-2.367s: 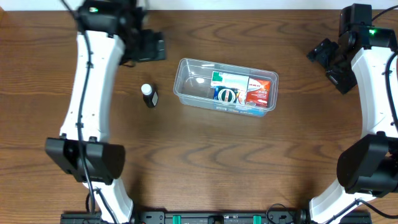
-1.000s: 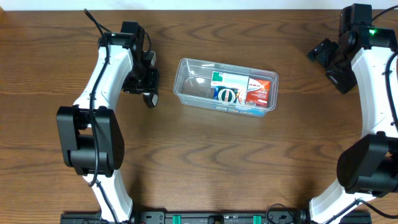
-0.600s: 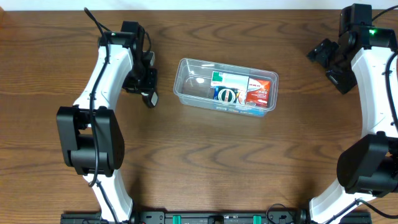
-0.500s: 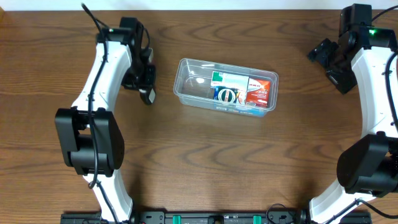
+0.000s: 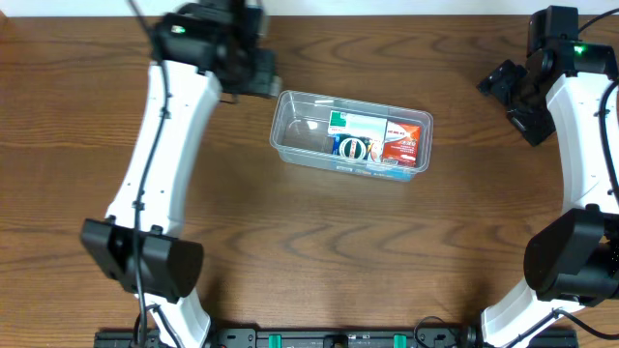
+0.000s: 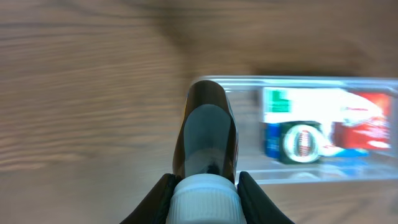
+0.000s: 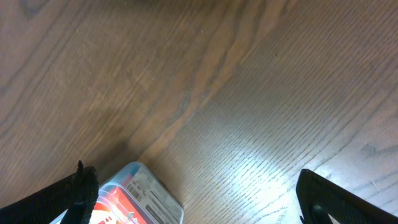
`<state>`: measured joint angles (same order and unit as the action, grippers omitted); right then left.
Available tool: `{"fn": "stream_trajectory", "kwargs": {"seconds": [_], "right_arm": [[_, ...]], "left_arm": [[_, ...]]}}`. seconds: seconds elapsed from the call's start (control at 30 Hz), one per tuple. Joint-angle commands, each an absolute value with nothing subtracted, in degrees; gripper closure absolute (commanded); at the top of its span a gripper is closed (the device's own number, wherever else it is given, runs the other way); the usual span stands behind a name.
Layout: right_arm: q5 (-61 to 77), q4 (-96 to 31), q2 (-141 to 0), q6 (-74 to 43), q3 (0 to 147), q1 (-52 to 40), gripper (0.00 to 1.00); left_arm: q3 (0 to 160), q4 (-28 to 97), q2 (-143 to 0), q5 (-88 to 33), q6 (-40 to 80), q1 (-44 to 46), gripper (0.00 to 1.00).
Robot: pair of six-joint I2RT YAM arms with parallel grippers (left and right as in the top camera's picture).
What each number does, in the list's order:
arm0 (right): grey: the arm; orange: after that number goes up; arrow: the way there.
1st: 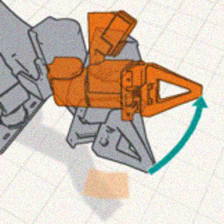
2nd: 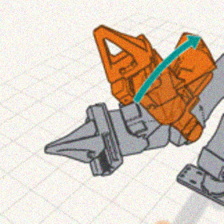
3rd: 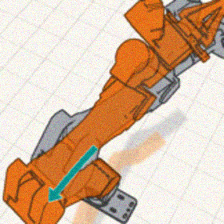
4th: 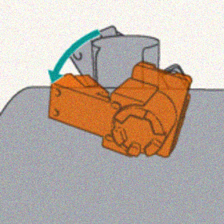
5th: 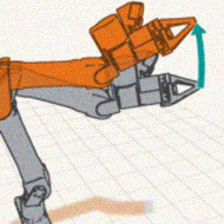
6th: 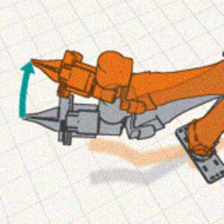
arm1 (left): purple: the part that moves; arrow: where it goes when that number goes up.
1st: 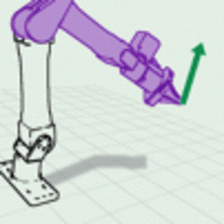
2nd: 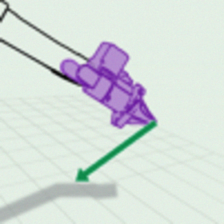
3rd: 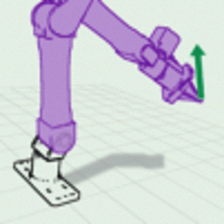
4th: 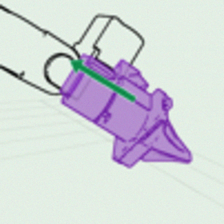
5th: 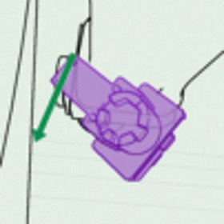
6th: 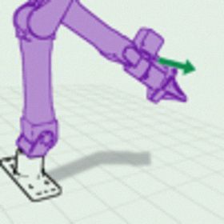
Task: Pack container
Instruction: 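Lift the black bottle with the left gripper over the container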
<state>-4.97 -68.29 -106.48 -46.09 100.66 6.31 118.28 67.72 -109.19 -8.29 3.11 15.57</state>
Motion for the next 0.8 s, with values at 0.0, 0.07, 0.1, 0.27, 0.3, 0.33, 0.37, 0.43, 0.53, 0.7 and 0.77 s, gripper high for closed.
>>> {"fn": "stream_trajectory", "kwargs": {"seconds": [0.0, 0.07, 0.1, 0.27, 0.3, 0.33, 0.37, 0.43, 0.53, 0.7, 0.77], "right_arm": [[-6.0, -68.4, -106.8, -46.7, 100.7, 6.7, 0.01], [-6.0, -68.4, -106.8, -46.7, 100.7, 6.7, 0.01], [-6.0, -68.4, -106.8, -46.7, 100.7, 6.7, 0.01], [-6.0, -68.4, -106.8, -46.7, 100.7, 6.7, 0.01], [-6.0, -68.4, -106.8, -46.7, 100.7, 6.7, 0.01], [-6.0, -68.4, -106.8, -46.7, 100.7, 6.7, 0.01], [-6.0, -68.4, -106.8, -46.7, 100.7, 6.7, 0.01], [-6.0, -68.4, -106.8, -46.7, 100.7, 6.7, 0.01], [-6.0, -68.4, -106.8, -46.7, 100.7, 6.7, 0.01], [-6.0, -68.4, -106.8, -46.7, 100.7, 6.7, 0.01], [-6.0, -68.4, -106.8, -46.7, 100.7, 6.7, 0.01]], "left_arm": [[118.7, 66.7, -110.7, -11.1, 5.7, 19.4, 0.75], [118.6, 65.8, -111.6, -11.1, 5.7, 20.9, 0.75], [118.5, 65.3, -112.3, -11.0, 5.6, 21.6, 0.75], [118.4, 64.2, -116.6, -10.9, 5.7, 22.9, 0.75], [118.4, 64.0, -117.7, -10.9, 5.7, 22.9, 0.75], [118.4, 63.9, -118.5, -10.9, 5.7, 22.9, 0.75], [118.4, 63.7, -119.5, -10.9, 5.7, 22.9, 0.75], [118.4, 63.5, -121.1, -10.9, 5.7, 22.9, 0.75], [118.4, 62.6, -123.5, -10.9, 5.7, 23.0, 0.75], [118.4, 62.1, -127.8, -10.9, 5.7, 23.2, 0.75], [118.4, 61.5, -128.8, -10.9, 5.7, 23.2, 0.75]]}}
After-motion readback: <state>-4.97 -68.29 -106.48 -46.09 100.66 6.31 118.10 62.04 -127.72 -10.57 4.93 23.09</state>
